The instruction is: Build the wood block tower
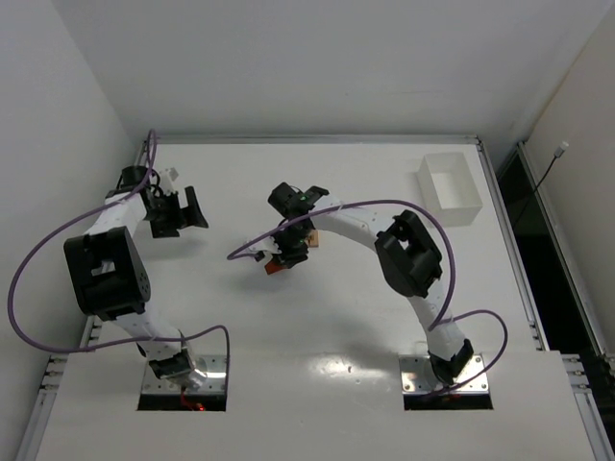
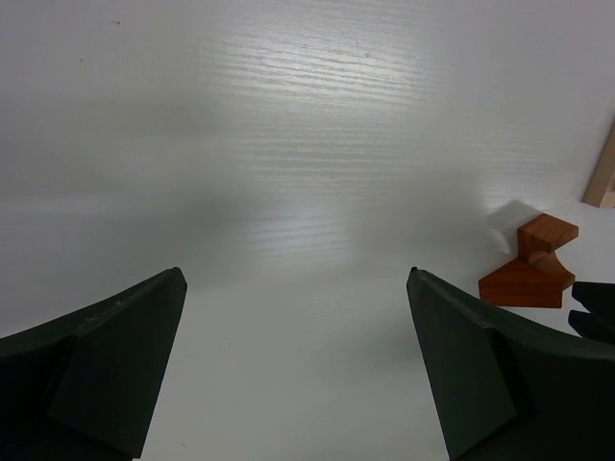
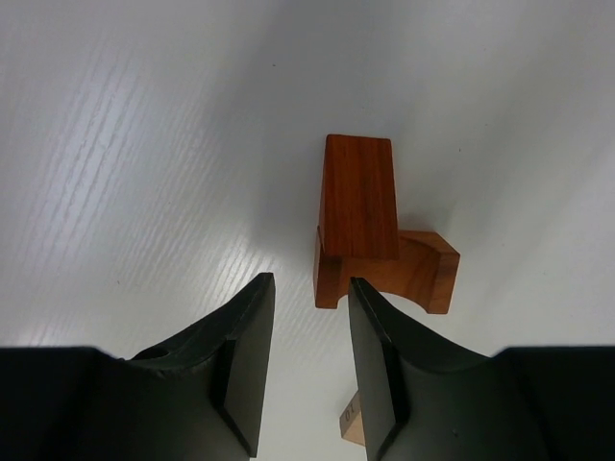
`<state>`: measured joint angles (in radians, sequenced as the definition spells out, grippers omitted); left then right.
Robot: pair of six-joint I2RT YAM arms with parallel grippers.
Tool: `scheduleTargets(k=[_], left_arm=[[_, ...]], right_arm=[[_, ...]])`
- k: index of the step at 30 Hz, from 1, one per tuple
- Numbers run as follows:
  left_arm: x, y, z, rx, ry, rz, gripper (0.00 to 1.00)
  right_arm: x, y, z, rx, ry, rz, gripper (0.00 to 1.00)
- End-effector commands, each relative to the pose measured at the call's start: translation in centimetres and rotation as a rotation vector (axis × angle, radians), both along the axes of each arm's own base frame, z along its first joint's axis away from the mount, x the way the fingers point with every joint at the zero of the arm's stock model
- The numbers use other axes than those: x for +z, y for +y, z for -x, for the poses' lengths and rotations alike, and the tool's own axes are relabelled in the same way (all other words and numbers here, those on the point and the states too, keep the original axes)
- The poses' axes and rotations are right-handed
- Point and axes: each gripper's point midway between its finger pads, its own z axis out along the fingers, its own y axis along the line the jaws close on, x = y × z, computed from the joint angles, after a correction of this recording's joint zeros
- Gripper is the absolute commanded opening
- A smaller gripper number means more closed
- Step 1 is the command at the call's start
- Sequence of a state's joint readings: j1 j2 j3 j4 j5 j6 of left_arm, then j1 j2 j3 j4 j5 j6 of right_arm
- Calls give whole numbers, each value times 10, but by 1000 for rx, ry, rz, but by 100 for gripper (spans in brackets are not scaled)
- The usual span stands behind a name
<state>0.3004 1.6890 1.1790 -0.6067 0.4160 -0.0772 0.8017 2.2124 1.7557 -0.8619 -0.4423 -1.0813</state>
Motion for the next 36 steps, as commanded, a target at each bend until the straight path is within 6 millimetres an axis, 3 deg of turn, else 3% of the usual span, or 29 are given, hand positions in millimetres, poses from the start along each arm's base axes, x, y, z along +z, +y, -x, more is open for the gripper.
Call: scheduleTargets(k=[1,18,25,29,32,34,36], left_arm=[[-6,0,4,-19,13,21,100],[-11,4,7,-23,28,37,100],[-11,4,7,-23,28,37,100],[-9,3,5,-27,4,37,100],[3,-2,4,-50,-44,47,100],[13,-2,0,-72,-89,38,100],[23,-5,-1,-81,-119,-28,100]], right_arm=[[4,12,1,39,-7,-37,34],[-13,18,-10,12,-47,-19,34],[-31,8,-8,5,-34,38,5],[-32,1,-7,-4,-17,56,0],[-12,-1,-5,-34,2,34,0],[16,8,0,-66,46,-14,0],[58,23,3,-110,85,-97,0]])
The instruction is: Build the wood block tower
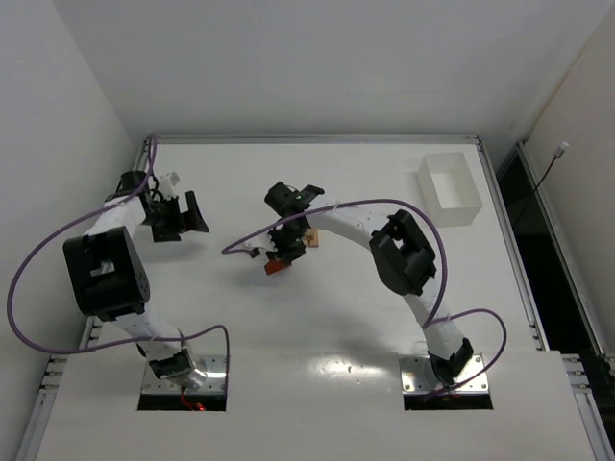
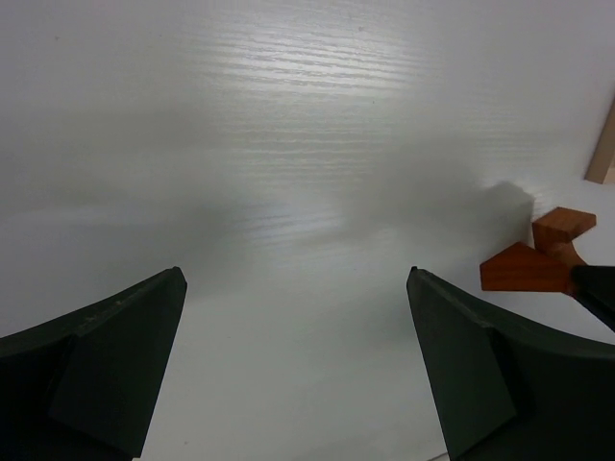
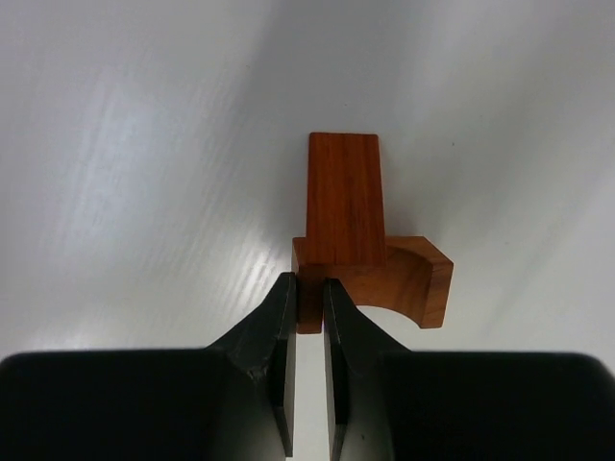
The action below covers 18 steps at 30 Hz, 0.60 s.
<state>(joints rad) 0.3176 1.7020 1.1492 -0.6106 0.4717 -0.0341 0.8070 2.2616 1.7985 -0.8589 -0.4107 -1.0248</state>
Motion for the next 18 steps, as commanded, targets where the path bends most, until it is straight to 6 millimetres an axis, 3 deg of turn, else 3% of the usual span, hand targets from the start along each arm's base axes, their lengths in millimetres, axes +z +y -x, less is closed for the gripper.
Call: scheduleTargets(k=[1,2,4,9,10,12,13,15,16,18], left_arm=[[41,1,-15,-25,-167,-94,100],[47,4,-15,-3,-176,-112,100],[69,12,-18,38,-230,-158,100],[126,3,-28,60,-376,-120,100],[145,-8,-32,0,-420,-97,100],[162,-23,-28,-120,-456,-83,100],[174,-37,-27,-190,-500,-28,100],[200,-48,-25,-244,-592,-25,100],[211,-55,-23,-279,-630,-25,100],[222,-83,-17,-420,-671,-32,100]], right_arm=[[82,22,12,-80,90,-152,0],[102,24,13,-96,84,-187,0],[119,25,14,-156,95,-213,0],[182,32,2,-334,212,-359,0],[187,27,-6,-444,305,-371,0],[197,30,-10,-515,477,-439,0],[200,22,-19,-648,618,-445,0],[209,23,-25,-661,780,-535,0],[212,16,-32,-761,921,-530,0],[217,16,-30,-715,986,-561,0]])
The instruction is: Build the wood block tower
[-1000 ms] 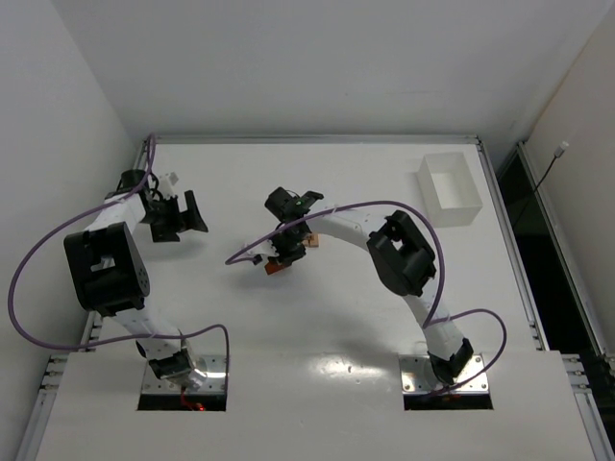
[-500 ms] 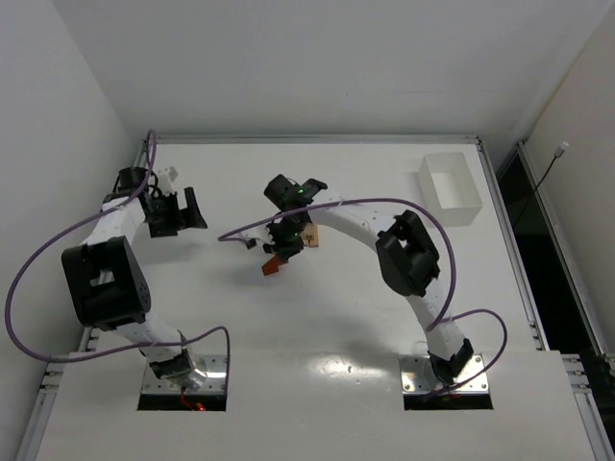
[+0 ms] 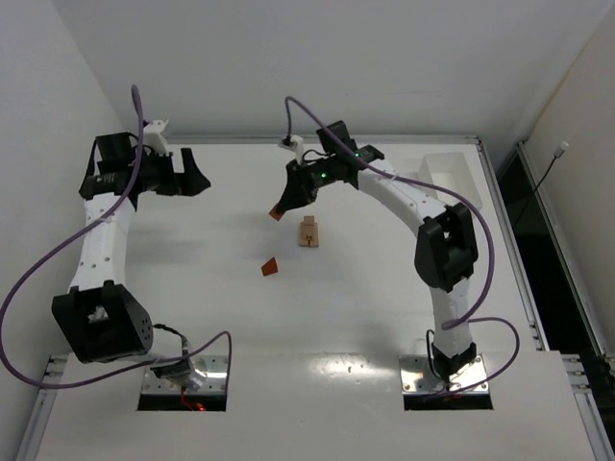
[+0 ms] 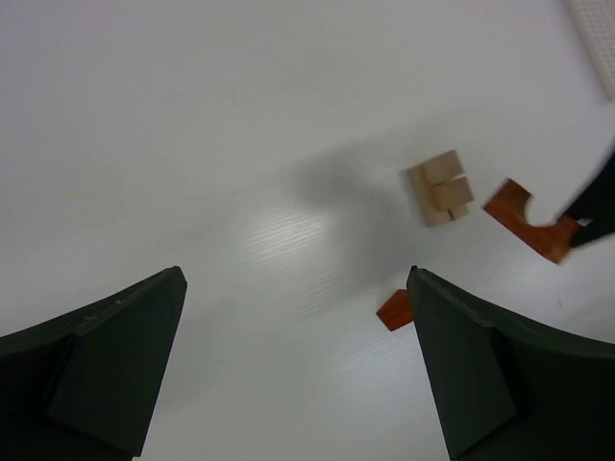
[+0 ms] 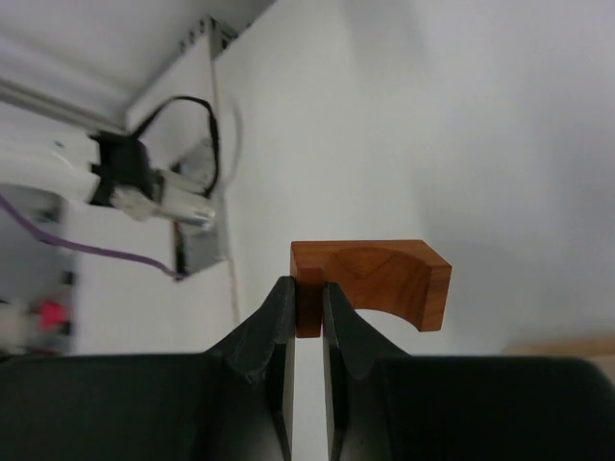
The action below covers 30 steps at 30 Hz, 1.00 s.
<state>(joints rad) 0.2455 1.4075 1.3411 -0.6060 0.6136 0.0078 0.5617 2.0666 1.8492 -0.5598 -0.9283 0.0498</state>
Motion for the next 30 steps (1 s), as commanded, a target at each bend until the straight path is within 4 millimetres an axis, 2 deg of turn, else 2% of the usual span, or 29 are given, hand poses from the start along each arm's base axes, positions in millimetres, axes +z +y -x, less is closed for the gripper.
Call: scheduleTargets(k=[1,2,4,5,6,7,8,9,10,11,12,13,16,18,19,20,21,23,24,30], left_arm=[[55,-53,14,-280,-183,-55,100],[56,-78,25,-379,-195,-100,100],[53,-98,35,-441,-210,-180,100],[58,-101,45,-437,-248,-257,100],[63,-123,54,-495,-319,-304,100],[65,-129,58,-509,-383,-365,100],[40,-124,63,-484,-370,-439,100],[66,-139,75,-490,-530,-467,100],[65,-140,78,-487,-579,-508,97],[48,-135,78,-449,-565,-546,95],[57,-142,79,-437,-620,-547,87],[56,-137,76,-380,-602,-549,83],[60,-137,67,-301,-593,-519,61],[68,-136,60,-249,-605,-513,61],[77,-138,58,-234,-640,-504,61],[72,-140,55,-235,-638,-504,61],[69,-144,55,-239,-641,-492,63],[76,-148,54,-234,-678,-477,68],[71,-156,57,-271,-680,-463,70],[79,-186,64,-314,-695,-344,71]], right_arm=[[40,1,13,29,309,-177,0],[43,1,7,32,312,-199,0],[49,-3,6,30,365,-214,0],[49,-7,4,25,381,-219,0],[54,-6,3,35,373,-236,0],[54,-10,-1,26,384,-244,0],[56,-15,-3,13,431,-246,0],[66,-14,-5,19,399,-270,0],[66,-20,-10,1,407,-275,0],[74,-25,-12,-7,426,-284,0],[83,-28,-16,-10,396,-305,0],[92,-36,-20,-30,397,-314,0],[99,-52,-23,-55,398,-330,0],[100,-67,-26,-97,439,-328,0],[109,-68,-21,-92,418,-340,0],[111,-73,-20,-95,426,-343,0],[109,-74,-17,-105,470,-335,0],[118,-75,-13,-100,456,-350,0],[124,-76,-11,-101,465,-355,0],[131,-77,-20,-131,481,-373,0]])
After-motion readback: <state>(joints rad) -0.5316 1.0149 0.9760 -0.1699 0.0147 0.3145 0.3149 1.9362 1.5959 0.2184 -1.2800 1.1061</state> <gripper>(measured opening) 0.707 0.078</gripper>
